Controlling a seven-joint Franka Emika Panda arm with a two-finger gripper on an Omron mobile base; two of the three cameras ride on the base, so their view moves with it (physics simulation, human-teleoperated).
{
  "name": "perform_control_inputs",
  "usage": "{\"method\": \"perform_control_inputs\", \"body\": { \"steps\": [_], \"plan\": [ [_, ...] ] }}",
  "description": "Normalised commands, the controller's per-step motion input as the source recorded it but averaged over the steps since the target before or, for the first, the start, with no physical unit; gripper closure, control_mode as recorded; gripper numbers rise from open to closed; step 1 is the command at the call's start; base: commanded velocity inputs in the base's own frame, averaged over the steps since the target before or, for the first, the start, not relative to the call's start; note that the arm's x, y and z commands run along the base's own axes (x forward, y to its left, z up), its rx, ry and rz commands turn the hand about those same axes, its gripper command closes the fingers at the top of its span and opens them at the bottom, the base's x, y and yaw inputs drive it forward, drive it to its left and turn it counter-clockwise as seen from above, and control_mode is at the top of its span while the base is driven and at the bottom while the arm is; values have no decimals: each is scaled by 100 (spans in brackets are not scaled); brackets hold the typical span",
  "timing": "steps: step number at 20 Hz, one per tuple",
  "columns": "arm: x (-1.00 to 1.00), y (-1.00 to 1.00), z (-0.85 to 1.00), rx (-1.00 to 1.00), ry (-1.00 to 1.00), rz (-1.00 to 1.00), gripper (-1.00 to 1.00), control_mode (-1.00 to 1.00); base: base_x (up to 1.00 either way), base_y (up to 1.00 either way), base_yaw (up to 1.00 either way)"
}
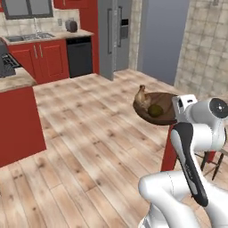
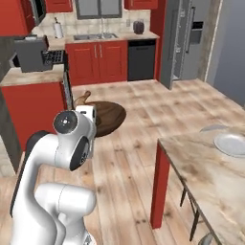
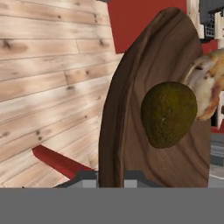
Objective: Pick the chicken drumstick and avocado from their plates and place them in the bowl. Then put the bowl in the fridge.
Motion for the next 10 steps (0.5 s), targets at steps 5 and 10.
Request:
{"method": "perform_control_inputs", "body": {
  "steps": [5,10],
  "plan": [
    [0,0,0,0,0,0,100,100,77,28,10],
    [0,0,0,0,0,0,100,100,91,30,0]
  ]
}}
